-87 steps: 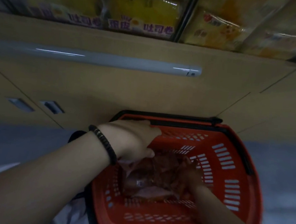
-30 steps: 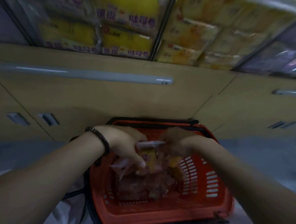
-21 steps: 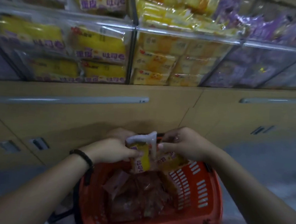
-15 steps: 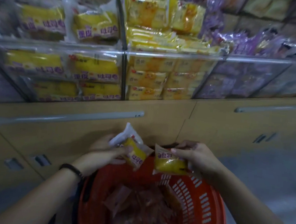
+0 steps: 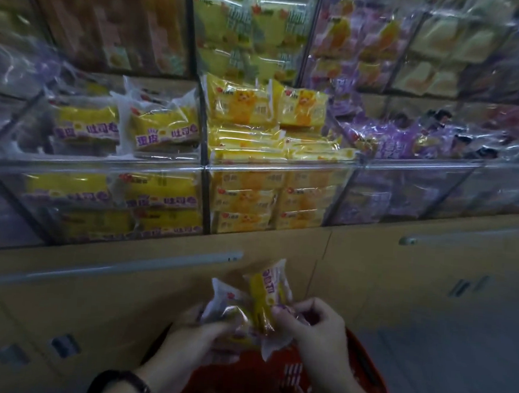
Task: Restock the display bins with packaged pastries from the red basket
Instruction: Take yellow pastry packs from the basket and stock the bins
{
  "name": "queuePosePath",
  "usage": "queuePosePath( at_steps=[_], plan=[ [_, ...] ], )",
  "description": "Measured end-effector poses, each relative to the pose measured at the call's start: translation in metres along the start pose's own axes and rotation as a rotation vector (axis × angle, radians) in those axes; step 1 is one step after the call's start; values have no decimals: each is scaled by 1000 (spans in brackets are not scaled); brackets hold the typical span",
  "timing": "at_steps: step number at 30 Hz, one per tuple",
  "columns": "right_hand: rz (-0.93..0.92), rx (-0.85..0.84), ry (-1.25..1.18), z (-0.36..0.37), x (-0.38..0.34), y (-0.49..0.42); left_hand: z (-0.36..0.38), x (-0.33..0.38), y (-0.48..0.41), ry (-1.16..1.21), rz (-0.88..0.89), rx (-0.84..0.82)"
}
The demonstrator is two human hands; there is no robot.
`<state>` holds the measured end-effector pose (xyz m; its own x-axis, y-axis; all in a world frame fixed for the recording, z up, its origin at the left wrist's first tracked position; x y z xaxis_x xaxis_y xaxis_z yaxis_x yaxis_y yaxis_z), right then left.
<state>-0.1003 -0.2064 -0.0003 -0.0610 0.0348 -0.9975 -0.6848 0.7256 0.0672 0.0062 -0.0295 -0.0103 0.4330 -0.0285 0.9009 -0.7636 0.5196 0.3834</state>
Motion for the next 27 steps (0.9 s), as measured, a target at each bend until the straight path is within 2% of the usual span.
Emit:
queuePosePath(
  at_steps=[3, 6, 10, 12, 15, 17, 18, 20, 22, 24, 27],
  plan=[
    [75, -79, 17, -3, -3, -1, 2, -2, 2, 21, 48, 1],
    [149, -227, -26, 1, -6, 3, 4, 1, -1, 58, 68, -74],
    [27, -229, 64, 8, -6, 16, 8, 7, 5, 80, 107, -218],
    [-27, -259, 117, 10, -7, 22, 6, 9, 11, 76, 115, -153],
    [-14, -339, 250, 7, -16, 28, -3, 10, 17, 41, 158, -138],
    [-55, -252, 367, -2, -30, 32, -8, 16, 23, 28, 201, -140],
    [-138, -158, 451, -7, -39, 35, -10, 19, 28, 16, 238, -134],
    [-443, -52, 609, -13, -57, 43, -15, 29, 41, -49, 320, -88],
    [-778, -170, 774, -11, -71, 52, -17, 42, 56, -155, 390, -100],
    [-999, -318, 977, -1, -87, 58, -23, 58, 69, -264, 450, -122],
    [-1320, -382, 1150, 18, -117, 63, -34, 91, 91, -311, 485, -122]
  ],
)
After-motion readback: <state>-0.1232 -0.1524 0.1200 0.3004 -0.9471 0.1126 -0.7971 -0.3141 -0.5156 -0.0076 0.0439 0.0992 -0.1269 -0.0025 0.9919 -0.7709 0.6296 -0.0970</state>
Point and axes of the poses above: each hand's wrist, its own y-axis away from the middle knuckle, its own z-axis out of the palm, x = y × z, the point moved 2 cm from there along -y, towards the middle knuckle, and after that the axes turned 2 degrees about -y, right-handed, at the moved point
